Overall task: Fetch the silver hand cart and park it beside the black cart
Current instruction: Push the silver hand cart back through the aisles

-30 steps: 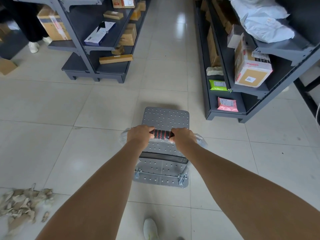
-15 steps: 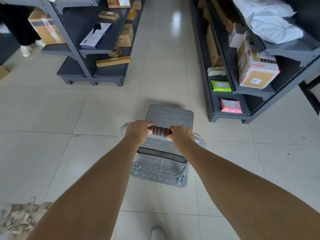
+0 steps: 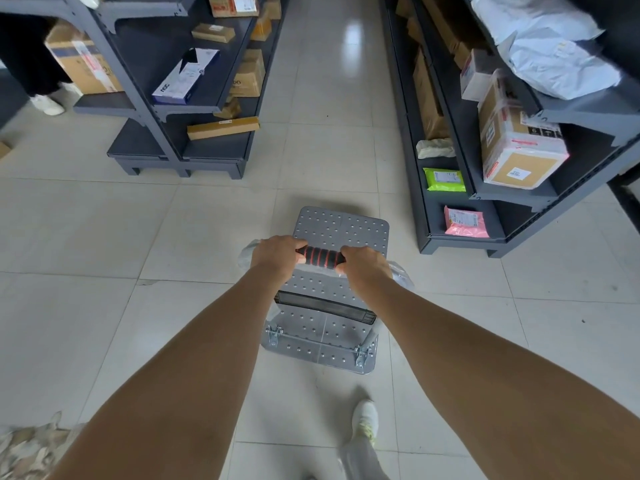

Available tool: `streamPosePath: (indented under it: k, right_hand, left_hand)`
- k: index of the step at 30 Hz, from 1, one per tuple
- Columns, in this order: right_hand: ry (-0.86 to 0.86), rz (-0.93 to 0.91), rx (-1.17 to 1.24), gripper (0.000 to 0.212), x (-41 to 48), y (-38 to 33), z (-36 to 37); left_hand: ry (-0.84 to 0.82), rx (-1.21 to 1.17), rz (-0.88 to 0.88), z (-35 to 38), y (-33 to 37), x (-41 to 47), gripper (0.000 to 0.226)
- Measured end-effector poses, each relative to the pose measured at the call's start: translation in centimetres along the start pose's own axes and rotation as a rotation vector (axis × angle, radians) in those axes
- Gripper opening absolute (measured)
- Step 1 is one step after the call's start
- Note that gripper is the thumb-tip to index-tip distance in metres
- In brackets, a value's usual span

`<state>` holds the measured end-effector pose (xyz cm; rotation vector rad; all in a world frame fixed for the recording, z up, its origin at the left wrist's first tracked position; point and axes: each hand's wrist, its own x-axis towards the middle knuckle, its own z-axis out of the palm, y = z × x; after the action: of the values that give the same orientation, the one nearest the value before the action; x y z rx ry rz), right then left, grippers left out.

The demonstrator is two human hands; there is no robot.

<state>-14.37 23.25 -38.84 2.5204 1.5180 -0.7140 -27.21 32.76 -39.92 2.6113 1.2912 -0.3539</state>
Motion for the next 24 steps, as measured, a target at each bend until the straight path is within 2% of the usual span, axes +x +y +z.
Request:
streamPosePath:
  k: [8,19,24]
  right_hand:
    - [0.065,-0.079,-0.045,0.040,3.8,3.1,-1.9]
    - [0.034,-0.113,-0.060,0.067,10.5,8.7,-4.9]
    - [0.051,-0.117,-0.071,0.058,13.5,11.1,-5.9]
  left_hand:
    - [-0.032,-0.074,-0.057,-2.2,2.6,3.9,0.034]
    - [-0.052,-0.150,-0.120,-4.0,7.0,10.3,0.039]
    - [-0.030,-0.095,-0.099,-4.1,8.8,12.8,0.034]
